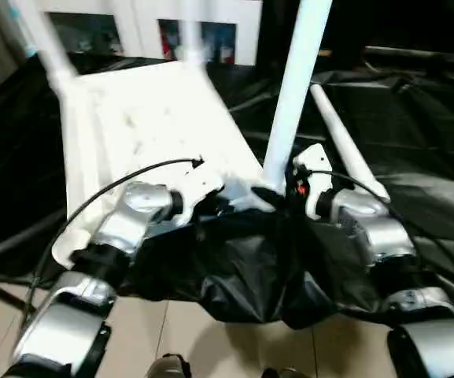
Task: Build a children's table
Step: Rotate leg to tighten
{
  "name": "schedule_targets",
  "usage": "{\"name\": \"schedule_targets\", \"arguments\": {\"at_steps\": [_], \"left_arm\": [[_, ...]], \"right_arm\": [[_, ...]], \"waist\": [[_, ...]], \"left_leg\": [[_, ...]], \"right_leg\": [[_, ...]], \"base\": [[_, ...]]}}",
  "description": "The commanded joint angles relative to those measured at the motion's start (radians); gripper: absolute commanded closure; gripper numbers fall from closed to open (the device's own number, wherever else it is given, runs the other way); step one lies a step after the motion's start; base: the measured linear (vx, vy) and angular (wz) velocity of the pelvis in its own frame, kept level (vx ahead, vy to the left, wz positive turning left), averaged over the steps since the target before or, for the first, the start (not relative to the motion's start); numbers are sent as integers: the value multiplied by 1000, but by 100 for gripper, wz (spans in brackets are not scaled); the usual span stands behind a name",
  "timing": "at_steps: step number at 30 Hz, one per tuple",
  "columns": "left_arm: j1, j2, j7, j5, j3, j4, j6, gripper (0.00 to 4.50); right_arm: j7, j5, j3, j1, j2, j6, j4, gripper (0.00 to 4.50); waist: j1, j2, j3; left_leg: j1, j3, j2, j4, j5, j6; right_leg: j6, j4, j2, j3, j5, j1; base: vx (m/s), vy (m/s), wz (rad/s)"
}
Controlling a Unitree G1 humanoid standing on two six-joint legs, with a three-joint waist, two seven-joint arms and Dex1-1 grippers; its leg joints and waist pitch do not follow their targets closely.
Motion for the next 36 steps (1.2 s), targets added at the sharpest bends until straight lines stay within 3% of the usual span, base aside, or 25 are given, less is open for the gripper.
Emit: {"name": "schedule_targets", "arguments": {"at_steps": [1, 4, 7, 8, 12, 16, 19, 25, 28, 29, 32, 34, 36], "left_arm": [[9, -10, -54, -43, -13, -34, -29, 450], [18, 6, -77, -52, -16, -50, -28, 450], [20, 10, -84, -51, -14, -50, -31, 450], [20, 12, -87, -48, -11, -48, -34, 450], [21, 13, -91, -48, -7, -52, -32, 450], [22, 11, -86, -48, -5, -50, -28, 450], [2, -7, -15, -27, 5, -14, 5, 450], [-74, -94, 210, 2, 50, 112, 68, 450], [-123, -163, 374, 5, 83, 192, 129, 450], [-133, -180, 408, 6, 86, 210, 138, 450], [-168, -251, 503, 16, 86, 262, 140, 450], [-173, -262, 510, 19, 83, 267, 138, 450], [-181, -275, 510, 31, 72, 275, 116, 450]], "right_arm": [[42, 10, 16, 6, -9, 11, -25, 78], [62, 13, 19, 4, -19, 14, -28, 103], [76, 3, 31, 2, -25, 10, -24, 111], [80, 0, 36, 2, -25, 13, -24, 136], [87, 5, 37, 6, -24, 23, -36, 163], [88, 8, 37, 23, -17, 27, -43, 173], [-18, -3, 7, 23, 15, 23, -2, 175], [-338, 10, -104, 10, 134, 50, 108, 177], [-548, 2, -146, 1, 207, 40, 169, 177], [-587, 1, -153, -3, 225, 33, 185, 177], [-693, -17, -151, -28, 305, -4, 253, 177], [-699, -24, -144, -32, 316, -11, 260, 177], [-681, -29, -137, -38, 334, -45, 265, 177]], "waist": [[0, -9, -82], [2, -10, -80], [1, -11, -80], [0, -14, -80], [0, -14, -81], [2, -13, -81], [0, -12, -79], [-12, -10, -74], [-14, -3, -73], [-12, -6, -74], [-12, 1, -73], [-11, -2, -75], [-11, 1, -77]], "left_leg": [[20, -5, 42, -49, -102, 111], [22, -5, 42, -51, -131, 86], [21, -5, 41, -51, -122, 82], [19, -5, 39, -50, -111, 86], [18, -4, 38, -47, -85, 99], [18, -4, 38, -46, -81, 105], [18, -6, 37, -48, -98, 95], [25, -9, 36, -58, -165, 33], [30, -8, 33, -59, -185, 14], [30, -9, 32, -60, -183, 11], [30, -8, 31, -59, -195, 14], [25, -8, 30, -59, -180, 30], [24, -9, 30, -60, -173, 43]], "right_leg": [[-278, -46, -69, 45, 46, 58], [-270, -52, -72, 46, -27, 56], [-263, -51, -71, 47, -27, 56], [-263, -49, -70, 47, -12, 57], [-266, -45, -70, 46, 22, 58], [-266, -45, -68, 45, 24, 57], [-263, -48, -70, 45, -3, 57], [-238, -67, -74, 49, -151, 53], [-235, -71, -73, 51, -165, 48], [-229, -71, -72, 50, -163, 50], [-229, -75, -73, 51, -159, 49], [-219, -75, -73, 50, -139, 55], [-213, -74, -73, 48, -123, 56]], "base": [[0, 0, 0], [0, 0, 0], [0, 0, 0], [0, 0, 0], [0, 0, 0], [0, 0, 0], [0, 0, 0], [0, 0, 0], [0, 0, 0], [0, 0, 0], [0, 0, 0], [0, 0, 0], [0, 0, 0]]}}
